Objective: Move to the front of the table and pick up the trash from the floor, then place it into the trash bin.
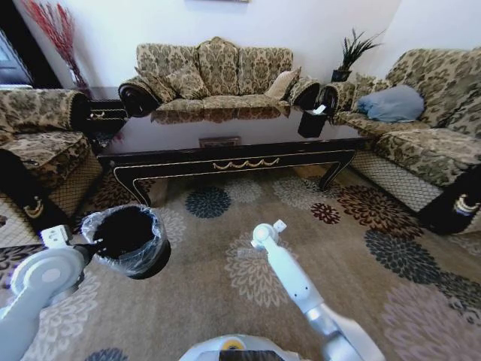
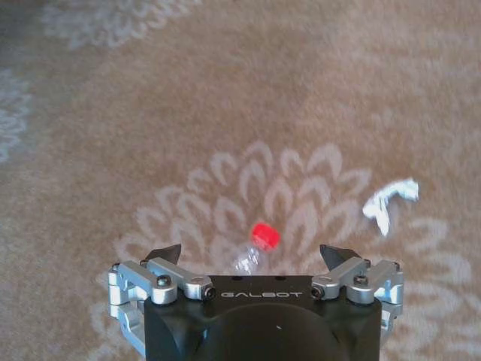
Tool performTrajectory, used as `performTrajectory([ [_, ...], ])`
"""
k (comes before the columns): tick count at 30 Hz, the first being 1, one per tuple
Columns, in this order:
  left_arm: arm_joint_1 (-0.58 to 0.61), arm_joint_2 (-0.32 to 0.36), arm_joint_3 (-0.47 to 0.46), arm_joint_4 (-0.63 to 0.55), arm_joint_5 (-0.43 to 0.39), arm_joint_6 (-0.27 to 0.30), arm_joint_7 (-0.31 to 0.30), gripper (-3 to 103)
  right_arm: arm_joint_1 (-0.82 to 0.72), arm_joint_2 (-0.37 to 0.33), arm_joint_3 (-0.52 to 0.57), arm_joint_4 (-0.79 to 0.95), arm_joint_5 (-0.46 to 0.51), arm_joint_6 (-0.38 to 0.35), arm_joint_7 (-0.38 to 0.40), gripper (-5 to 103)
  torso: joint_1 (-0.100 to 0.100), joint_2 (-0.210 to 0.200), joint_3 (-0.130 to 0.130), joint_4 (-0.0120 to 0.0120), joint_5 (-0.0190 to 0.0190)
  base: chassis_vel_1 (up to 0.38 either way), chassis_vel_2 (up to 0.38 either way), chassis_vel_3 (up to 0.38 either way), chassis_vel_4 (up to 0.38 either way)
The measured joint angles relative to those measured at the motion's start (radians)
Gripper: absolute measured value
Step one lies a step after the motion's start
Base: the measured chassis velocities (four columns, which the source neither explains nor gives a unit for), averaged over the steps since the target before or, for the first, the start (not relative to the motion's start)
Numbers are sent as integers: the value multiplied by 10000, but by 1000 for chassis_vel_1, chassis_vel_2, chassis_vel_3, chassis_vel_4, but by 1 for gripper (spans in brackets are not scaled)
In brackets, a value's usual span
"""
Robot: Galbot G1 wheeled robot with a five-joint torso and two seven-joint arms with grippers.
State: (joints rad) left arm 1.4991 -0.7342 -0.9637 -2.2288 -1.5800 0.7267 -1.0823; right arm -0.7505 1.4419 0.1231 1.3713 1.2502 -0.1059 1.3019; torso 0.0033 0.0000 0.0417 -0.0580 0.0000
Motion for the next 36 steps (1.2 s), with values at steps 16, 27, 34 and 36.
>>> performTrajectory([
  [16, 793, -273, -895, -453, 9, 16, -78, 2, 582, 1679, 768, -2791, -1041, 430, -1450, 100, 0, 0, 0, 7, 1, 0, 0, 0, 0],
  [27, 933, -412, -1089, -557, -22, 26, -76, 2, 1194, 1690, 1774, -4752, -1562, 696, -2541, 100, 0, 0, 0, 3, -1, 0, 0, 0, 0],
  [34, 854, -533, -965, -530, 7, 36, -73, 2, 1398, 1678, 2146, -5661, -1920, 1040, -3468, 100, 1, -1, 0, 2, 0, 0, 0, 0, 0],
  [36, 821, -551, -941, -526, 10, 38, -73, 2, 1462, 1675, 2196, -5922, -1990, 1177, -3858, 100, 1, 0, 0, 2, 0, 0, 0, 0, 0],
])
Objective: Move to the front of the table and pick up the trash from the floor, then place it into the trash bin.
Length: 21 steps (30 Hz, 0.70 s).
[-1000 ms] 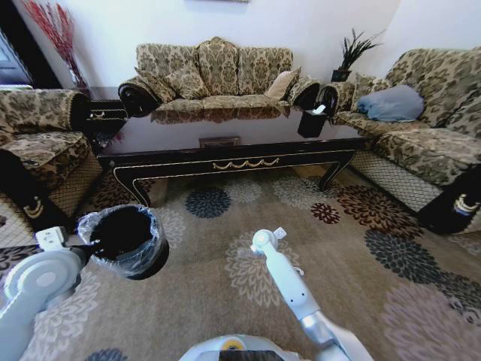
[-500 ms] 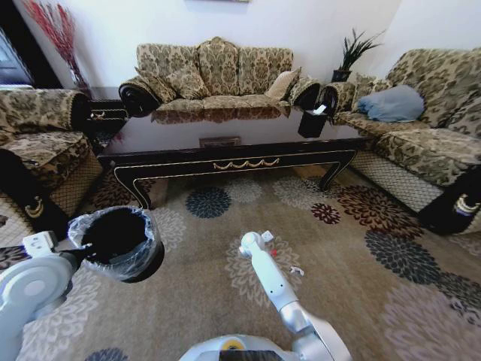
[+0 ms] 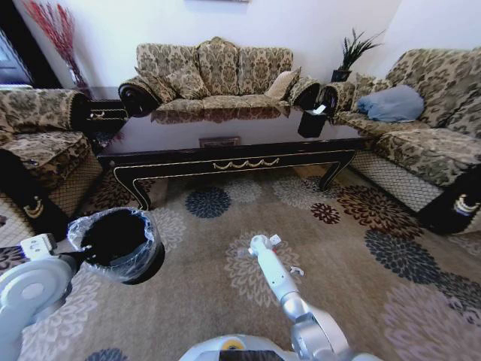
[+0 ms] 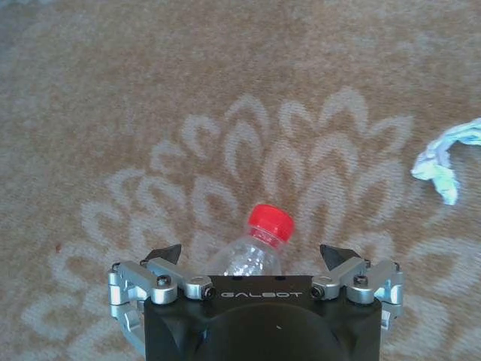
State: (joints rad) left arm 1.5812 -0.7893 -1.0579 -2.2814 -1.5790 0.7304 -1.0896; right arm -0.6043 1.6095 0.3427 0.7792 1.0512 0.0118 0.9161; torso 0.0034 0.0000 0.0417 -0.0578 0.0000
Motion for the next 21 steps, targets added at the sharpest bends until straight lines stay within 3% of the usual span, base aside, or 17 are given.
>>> performTrajectory([
  [8, -147, -41, 134, 133, 8, 6, 15, 2, 110, -6, 118, -447, -153, 115, -433, 101, -1, 0, 0, 0, 0, 0, 0, 0, 0],
  [21, -426, 38, 399, 373, 28, 9, 19, 2, -1, -14, -40, -664, -549, 222, -635, 61, -1, 1, -3, -6, -4, 0, 0, 0, 0],
])
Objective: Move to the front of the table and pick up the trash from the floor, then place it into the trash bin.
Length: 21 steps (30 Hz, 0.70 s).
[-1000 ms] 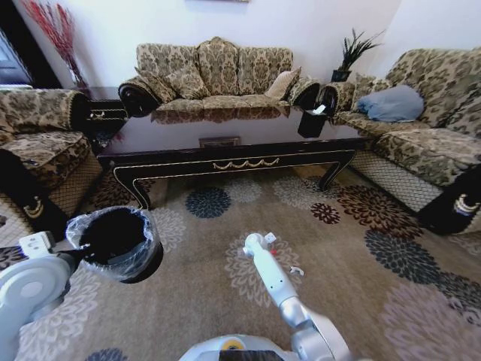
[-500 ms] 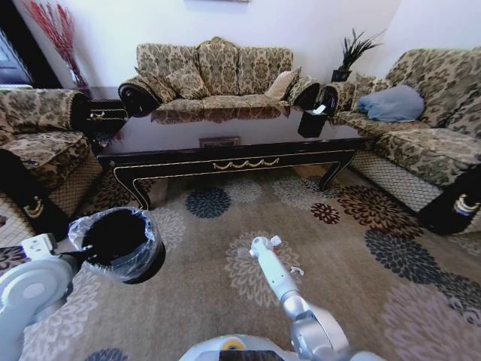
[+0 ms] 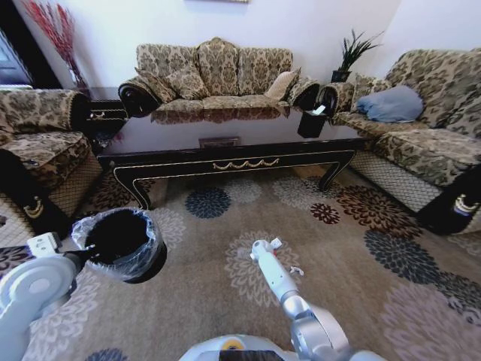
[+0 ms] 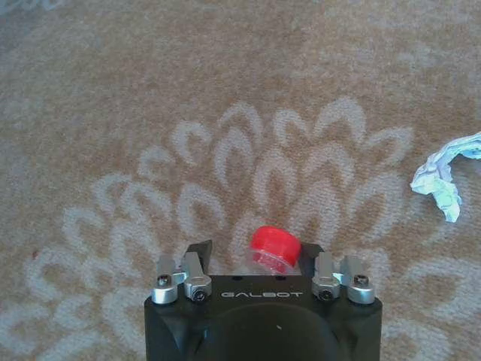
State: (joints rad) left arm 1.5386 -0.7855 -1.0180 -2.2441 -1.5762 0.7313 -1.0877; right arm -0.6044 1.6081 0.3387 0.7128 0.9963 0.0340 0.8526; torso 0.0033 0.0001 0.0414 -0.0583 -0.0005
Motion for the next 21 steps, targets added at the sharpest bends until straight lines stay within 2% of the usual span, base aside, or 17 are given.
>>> performTrajectory([
  [1, -17, 1, 21, 8, 0, 0, 1, 2, -50, -5, -53, 64, -21, 0, -10, 61, 0, 0, 0, -1, -1, 0, 0, 0, 0],
  [2, -52, -4, 71, 24, 0, 0, 3, 2, -123, -9, -125, 161, -54, -2, -17, 55, 1, 0, 2, -3, -2, 0, 0, 0, 0],
  [4, -79, -19, 115, 34, 0, 0, 3, 2, -191, -13, -191, 271, -80, -8, -18, 55, 1, -1, 3, -4, -2, 0, 0, 0, 0],
  [6, -115, -44, 178, 43, 4, 0, 6, 2, -290, -17, -296, 462, -99, -21, -21, 48, 1, -1, 4, -4, -2, 0, 0, 0, 0],
  [7, -115, -44, 178, 43, 4, 0, 6, 2, -290, -17, -296, 462, -99, -21, -21, 48, 1, -1, 4, -4, -2, 0, 0, 0, 0],
  [9, -180, -85, 280, 49, 15, 0, 33, 2, -569, -1, -706, 1171, -109, -92, -41, 38, 0, -1, 4, 18, 19, 0, 0, 0, 0],
  [10, -200, -90, 295, 50, 34, 0, 11, 2, -706, -1, -866, 1507, -97, -143, 54, 33, 1, -2, 4, 21, 16, 0, 0, 0, 0],
  [13, -219, -93, 307, 39, 35, 0, 9, 2, -909, 1, -1103, 2055, -31, -238, 252, 30, 1, -1, 3, 19, 5, 0, 0, 0, 0],
  [17, -235, -135, 324, -35, 35, -1, 12, 2, -1289, -4, -1534, 2806, 3, -313, 560, 30, 1, -1, 4, 2, 6, 0, 0, 0, 0],
  [21, -242, -249, 401, -56, 57, -2, 12, 2, -1608, -46, -2042, 3575, 43, -359, 688, 30, 1, -1, 3, 7, 7, 0, 0, 0, 0],
])
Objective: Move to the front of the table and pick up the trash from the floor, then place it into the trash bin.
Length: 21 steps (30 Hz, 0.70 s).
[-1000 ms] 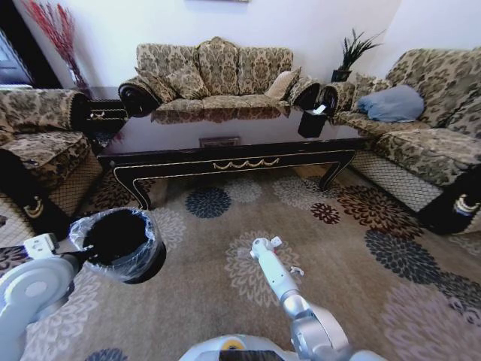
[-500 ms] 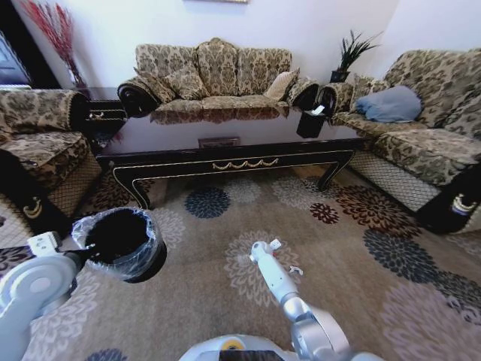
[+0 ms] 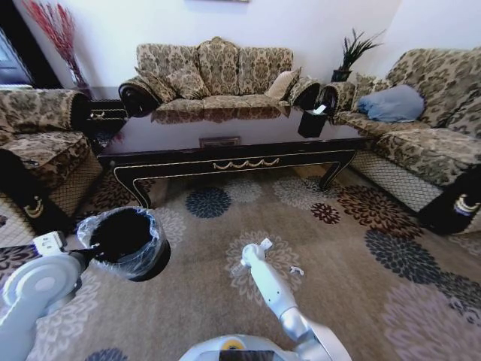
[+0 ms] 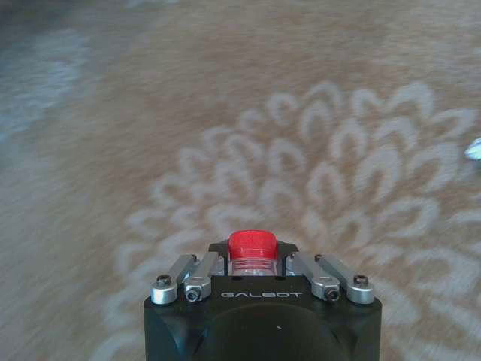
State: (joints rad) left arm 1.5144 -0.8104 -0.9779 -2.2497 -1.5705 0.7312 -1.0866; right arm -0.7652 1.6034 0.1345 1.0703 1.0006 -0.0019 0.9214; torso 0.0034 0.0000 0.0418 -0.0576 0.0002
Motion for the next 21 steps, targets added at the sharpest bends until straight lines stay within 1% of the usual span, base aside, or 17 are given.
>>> performTrajectory([
  [1, -3, -43, 35, -2, 31, 0, 0, 2, -88, -108, -173, 334, 42, -27, 42, 30, 0, 0, -1, 5, -1, 0, 0, 0, 0],
  [2, -3, -43, 35, -2, 31, 0, 0, 2, -88, -108, -173, 334, 42, -27, 42, 30, 0, 0, -1, 5, -1, 0, 0, 0, 0],
  [4, -16, -118, 107, -6, 95, 0, -4, 2, -207, -411, -501, 970, 167, -99, 163, 30, -1, 0, -2, 3, -3, 0, 0, 0, 0],
  [7, -50, -166, 173, -25, 110, 0, 1, 2, -477, -1046, -1112, 1985, 271, -138, 240, 30, 0, 0, -2, -5, -2, 0, 0, 0, 0],
  [8, -50, -166, 173, -25, 110, 0, 1, 2, -477, -1046, -1112, 1985, 271, -138, 240, 30, 0, 0, -2, -5, -2, 0, 0, 0, 0],
  [11, -79, -174, 213, -27, 114, -1, 3, 2, -849, -1724, -1672, 3023, 261, -144, 227, 30, -1, 0, -2, -5, -2, 0, 0, 0, 0],
  [12, -91, -192, 255, -29, 115, -2, 4, 2, -978, -1998, -1900, 3457, 200, -100, 140, 30, 0, 0, -2, 0, -1, 0, 0, 0, 0],
  [13, -91, -192, 255, -29, 115, -2, 4, 2, -978, -1998, -1900, 3457, 200, -100, 140, 30, 0, 0, -2, 0, -1, 0, 0, 0, 0],
  [15, -129, -250, 361, -31, 127, -3, 4, 2, -1076, -2405, -2262, 4014, 35, 107, -156, 30, 0, 0, -2, -2, 0, 0, 0, 0, 0],
  [17, -226, -335, 568, -32, 159, -2, 6, 2, -922, -2950, -2796, 4661, -259, 558, -781, 30, 0, 0, -1, -2, 0, 0, 0, 0, 0],
  [18, -226, -335, 568, -32, 159, -2, 6, 2, -922, -2950, -2796, 4661, -259, 558, -781, 30, 0, 0, -1, -2, 0, 0, 0, 0, 0],
  [20, -298, -364, 723, -32, 191, -3, 6, 2, -506, -3414, -3154, 5036, -404, 985, -1453, 30, -1, 1, -2, -2, 0, 0, 0, 0, 0],
  [21, -342, -367, 842, -33, 199, -4, 6, 2, 4, -3798, -3425, 5214, -492, 1341, -2022, 30, 0, 0, -2, 0, 0, 0, 0, 0, 0],
])
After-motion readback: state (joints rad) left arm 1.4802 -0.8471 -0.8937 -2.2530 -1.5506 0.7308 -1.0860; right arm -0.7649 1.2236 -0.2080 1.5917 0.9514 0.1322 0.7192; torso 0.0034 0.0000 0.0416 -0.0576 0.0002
